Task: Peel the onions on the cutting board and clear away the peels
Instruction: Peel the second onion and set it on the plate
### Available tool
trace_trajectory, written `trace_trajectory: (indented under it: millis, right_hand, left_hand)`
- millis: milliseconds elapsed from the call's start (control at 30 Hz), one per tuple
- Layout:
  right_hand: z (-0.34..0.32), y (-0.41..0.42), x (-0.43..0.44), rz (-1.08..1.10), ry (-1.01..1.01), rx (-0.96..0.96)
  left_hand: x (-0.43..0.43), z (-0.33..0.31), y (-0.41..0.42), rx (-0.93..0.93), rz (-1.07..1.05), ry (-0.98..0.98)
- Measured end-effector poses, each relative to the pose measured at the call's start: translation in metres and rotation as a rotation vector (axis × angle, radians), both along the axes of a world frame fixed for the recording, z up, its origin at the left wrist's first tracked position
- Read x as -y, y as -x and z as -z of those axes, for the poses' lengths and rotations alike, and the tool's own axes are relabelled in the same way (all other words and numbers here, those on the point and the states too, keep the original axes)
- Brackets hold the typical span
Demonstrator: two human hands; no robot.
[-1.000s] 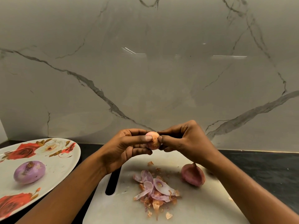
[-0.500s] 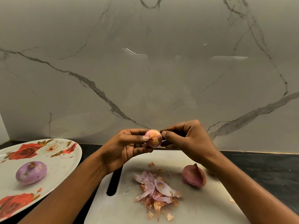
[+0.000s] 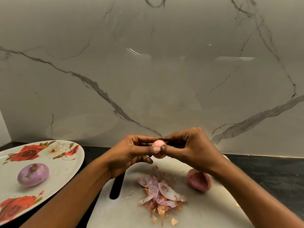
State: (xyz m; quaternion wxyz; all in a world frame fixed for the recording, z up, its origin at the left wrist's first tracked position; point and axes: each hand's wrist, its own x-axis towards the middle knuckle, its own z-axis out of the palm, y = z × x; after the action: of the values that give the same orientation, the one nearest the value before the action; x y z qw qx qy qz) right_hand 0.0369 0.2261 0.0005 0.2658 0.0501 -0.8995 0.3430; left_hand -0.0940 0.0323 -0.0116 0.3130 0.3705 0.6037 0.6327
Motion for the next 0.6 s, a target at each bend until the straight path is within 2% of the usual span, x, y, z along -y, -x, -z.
trace_trajectory:
  millis: [233,433,600]
  right_hand:
    - [0.002,0.001,-0.0042,0.022,-0.115,-0.09]
    - [0.0019,0.0021,-0.0044,0.006,-0.086,-0.161]
    - [0.0019,0.0013,-0.0033,-0.06,-0.059,-0.176]
  left_hand:
    - [0.0005,-0.0017,0.0016,0.022,0.019,-0.008]
    - [-0.0009,-0.0005,0.0041,0.153,-0.015,-0.07]
    - [-0.0024,-0.004,0.0005,0.174,-0.043,-0.092]
